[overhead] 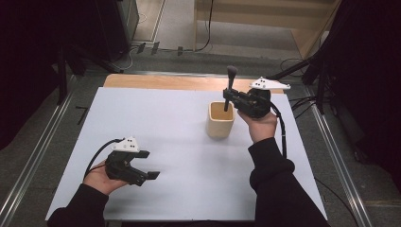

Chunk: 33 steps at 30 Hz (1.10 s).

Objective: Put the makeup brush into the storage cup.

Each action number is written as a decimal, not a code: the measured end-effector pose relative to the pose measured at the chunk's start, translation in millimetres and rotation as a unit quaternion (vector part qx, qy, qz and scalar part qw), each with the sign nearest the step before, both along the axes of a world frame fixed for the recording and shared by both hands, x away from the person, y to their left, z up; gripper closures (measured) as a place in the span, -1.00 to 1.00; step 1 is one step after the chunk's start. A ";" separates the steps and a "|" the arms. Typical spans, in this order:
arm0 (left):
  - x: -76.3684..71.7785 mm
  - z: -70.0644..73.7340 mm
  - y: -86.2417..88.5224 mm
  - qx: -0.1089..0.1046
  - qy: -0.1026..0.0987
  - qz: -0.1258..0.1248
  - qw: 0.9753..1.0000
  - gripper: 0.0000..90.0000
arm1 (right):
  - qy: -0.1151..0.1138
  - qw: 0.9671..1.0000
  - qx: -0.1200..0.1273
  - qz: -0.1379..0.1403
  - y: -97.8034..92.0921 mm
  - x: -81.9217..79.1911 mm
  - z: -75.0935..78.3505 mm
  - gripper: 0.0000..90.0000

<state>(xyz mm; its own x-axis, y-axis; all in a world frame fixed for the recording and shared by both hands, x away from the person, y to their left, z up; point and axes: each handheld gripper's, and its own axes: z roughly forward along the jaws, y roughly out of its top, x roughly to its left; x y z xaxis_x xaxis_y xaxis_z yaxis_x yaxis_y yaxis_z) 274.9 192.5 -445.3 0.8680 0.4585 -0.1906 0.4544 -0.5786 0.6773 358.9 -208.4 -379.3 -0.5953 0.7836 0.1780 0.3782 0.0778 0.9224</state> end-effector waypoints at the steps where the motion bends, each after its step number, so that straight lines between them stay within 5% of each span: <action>1: 0.0 0.1 -0.1 0.001 0.000 0.000 1.000 -0.65 | 0.001 1.000 -0.001 -0.001 0.7 0.9 -1.0 0.76; 33: 0.4 0.1 0.9 -0.003 0.004 -0.002 1.000 -0.65 | 0.022 0.999 -0.014 -0.022 3.0 12.4 -27.4 0.76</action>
